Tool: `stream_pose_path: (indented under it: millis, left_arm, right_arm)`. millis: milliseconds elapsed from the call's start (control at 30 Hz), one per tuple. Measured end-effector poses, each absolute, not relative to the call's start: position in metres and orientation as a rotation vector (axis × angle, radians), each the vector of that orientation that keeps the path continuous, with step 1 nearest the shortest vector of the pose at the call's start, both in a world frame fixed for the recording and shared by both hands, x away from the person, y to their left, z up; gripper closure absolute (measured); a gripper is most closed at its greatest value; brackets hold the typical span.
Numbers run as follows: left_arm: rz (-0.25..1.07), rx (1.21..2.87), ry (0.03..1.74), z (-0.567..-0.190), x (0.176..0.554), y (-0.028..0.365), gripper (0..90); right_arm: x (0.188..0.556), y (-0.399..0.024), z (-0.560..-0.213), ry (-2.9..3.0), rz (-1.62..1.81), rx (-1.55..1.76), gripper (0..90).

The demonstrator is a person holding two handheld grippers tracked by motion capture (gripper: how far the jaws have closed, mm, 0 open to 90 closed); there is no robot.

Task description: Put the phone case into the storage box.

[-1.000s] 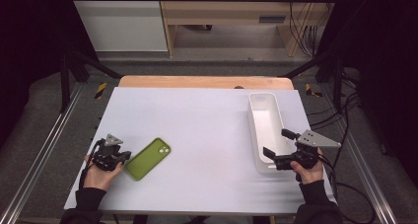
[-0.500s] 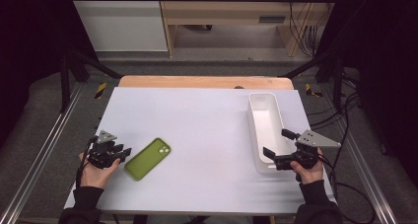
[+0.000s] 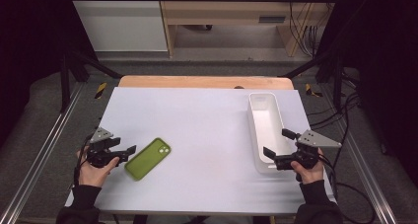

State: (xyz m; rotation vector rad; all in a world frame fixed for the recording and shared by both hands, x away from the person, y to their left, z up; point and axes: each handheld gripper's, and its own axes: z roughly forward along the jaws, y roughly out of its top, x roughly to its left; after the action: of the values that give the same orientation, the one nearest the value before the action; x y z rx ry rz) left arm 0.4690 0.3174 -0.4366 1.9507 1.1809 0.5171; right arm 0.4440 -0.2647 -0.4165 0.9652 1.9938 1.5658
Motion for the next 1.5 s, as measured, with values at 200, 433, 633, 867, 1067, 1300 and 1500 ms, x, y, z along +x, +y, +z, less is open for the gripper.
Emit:
stream_pose_path:
  millis: [200,433,633,867,1067,1300,1500]
  left_arm:
    - [0.525,1.943,1.146,-0.43,0.466,0.313,13.1]
    - [0.539,1.933,1.125,-0.421,0.465,0.309,1.3]
    - [0.569,1.917,1.106,-0.411,0.463,0.306,0.0]
    - [0.585,1.928,1.065,-0.4,0.462,0.302,0.0]
    - [0.572,1.936,1.021,-0.392,0.465,0.297,0.0]
    - [0.575,1.938,1.012,-0.387,0.469,0.293,0.0]
    - [0.558,1.963,1.004,-0.389,0.479,0.29,0.0]
  right_arm:
    - [0.444,-0.265,-0.416,1.994,1.566,0.964,0.4]
    - [0.444,-0.264,-0.417,1.995,1.567,0.966,0.4]
    - [0.444,-0.265,-0.417,1.993,1.568,0.965,0.4]
    - [0.444,-0.264,-0.417,1.994,1.568,0.966,0.4]
    - [0.444,-0.265,-0.416,1.992,1.569,0.965,0.4]
    - [0.444,-0.265,-0.417,1.994,1.567,0.966,0.4]
    - [0.444,-0.265,-0.417,1.993,1.567,0.966,0.4]
